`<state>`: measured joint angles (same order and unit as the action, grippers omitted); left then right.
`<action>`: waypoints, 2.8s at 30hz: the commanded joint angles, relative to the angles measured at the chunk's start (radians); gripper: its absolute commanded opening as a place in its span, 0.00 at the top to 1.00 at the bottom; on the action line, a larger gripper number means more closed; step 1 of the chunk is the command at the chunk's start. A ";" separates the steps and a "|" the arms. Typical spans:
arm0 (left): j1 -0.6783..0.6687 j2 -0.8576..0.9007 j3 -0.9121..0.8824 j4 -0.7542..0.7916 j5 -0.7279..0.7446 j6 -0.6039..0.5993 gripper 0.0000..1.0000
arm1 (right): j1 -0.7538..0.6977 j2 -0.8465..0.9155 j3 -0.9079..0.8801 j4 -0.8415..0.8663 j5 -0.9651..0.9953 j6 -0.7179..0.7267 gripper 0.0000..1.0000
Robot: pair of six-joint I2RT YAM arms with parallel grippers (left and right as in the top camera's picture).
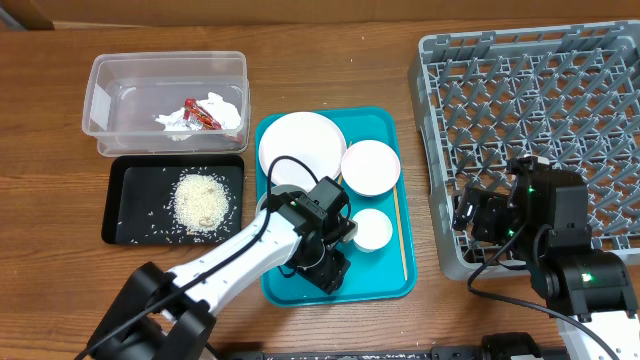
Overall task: Sort waste into correct bins and load items into the dishwasher
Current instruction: 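Grasp the brown food scrap on the teal tray with the left gripper, then carry the food scrap to the black tray and release it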
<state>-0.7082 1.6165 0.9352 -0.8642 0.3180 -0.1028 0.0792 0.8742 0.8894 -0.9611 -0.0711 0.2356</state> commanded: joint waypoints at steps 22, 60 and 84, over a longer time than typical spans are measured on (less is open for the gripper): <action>-0.021 0.117 -0.015 0.005 -0.109 -0.063 0.83 | -0.002 -0.009 0.029 0.004 0.002 0.001 0.00; 0.764 -0.223 0.263 -0.144 -0.463 -0.263 0.96 | -0.002 -0.009 0.029 0.004 0.002 0.001 0.00; 1.042 0.195 0.191 0.039 -0.479 -0.279 0.87 | -0.002 -0.009 0.029 0.001 0.002 0.001 0.00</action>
<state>0.3298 1.7947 1.1316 -0.8310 -0.1406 -0.3679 0.0792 0.8742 0.8894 -0.9627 -0.0708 0.2356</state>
